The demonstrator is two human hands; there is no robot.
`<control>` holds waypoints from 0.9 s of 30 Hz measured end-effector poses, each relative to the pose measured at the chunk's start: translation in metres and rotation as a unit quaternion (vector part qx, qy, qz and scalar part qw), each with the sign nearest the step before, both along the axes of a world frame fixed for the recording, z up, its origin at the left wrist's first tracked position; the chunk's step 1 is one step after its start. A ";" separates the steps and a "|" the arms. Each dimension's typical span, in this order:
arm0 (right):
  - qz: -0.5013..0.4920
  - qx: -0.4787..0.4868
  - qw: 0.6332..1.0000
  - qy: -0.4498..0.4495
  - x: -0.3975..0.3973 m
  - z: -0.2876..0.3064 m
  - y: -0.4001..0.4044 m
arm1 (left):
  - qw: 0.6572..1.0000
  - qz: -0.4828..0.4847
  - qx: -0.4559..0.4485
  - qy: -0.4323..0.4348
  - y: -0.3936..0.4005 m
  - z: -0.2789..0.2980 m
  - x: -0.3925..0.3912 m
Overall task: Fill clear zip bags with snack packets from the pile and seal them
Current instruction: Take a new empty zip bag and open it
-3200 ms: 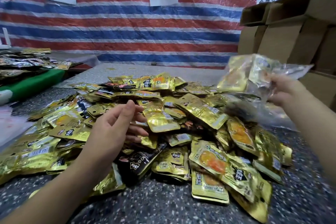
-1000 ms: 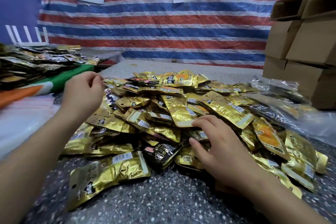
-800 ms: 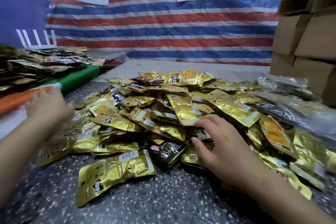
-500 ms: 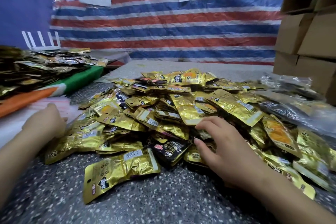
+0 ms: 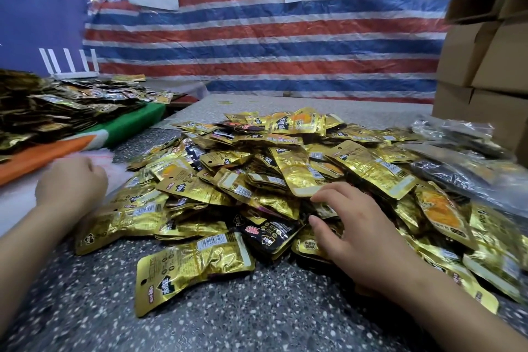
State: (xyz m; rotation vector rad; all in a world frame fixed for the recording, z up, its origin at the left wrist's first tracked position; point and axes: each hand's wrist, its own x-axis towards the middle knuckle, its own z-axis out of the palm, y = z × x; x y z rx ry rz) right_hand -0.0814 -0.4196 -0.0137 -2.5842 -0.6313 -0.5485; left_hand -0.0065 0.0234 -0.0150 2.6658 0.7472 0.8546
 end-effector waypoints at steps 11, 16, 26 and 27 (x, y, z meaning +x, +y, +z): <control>-0.005 0.193 0.980 0.041 0.000 0.002 0.002 | 0.832 -0.419 -0.071 -0.357 -0.208 0.063 -0.045; -0.029 0.515 0.832 0.203 0.006 0.017 0.004 | 0.762 -0.596 -0.030 -0.251 -0.281 0.018 -0.063; -0.059 0.551 0.792 0.257 0.010 0.023 -0.012 | 0.723 -0.678 -0.056 -0.115 -0.287 -0.001 -0.072; -0.059 0.549 0.792 0.258 0.009 0.024 -0.013 | 0.733 -0.668 -0.053 -0.115 -0.285 0.000 -0.074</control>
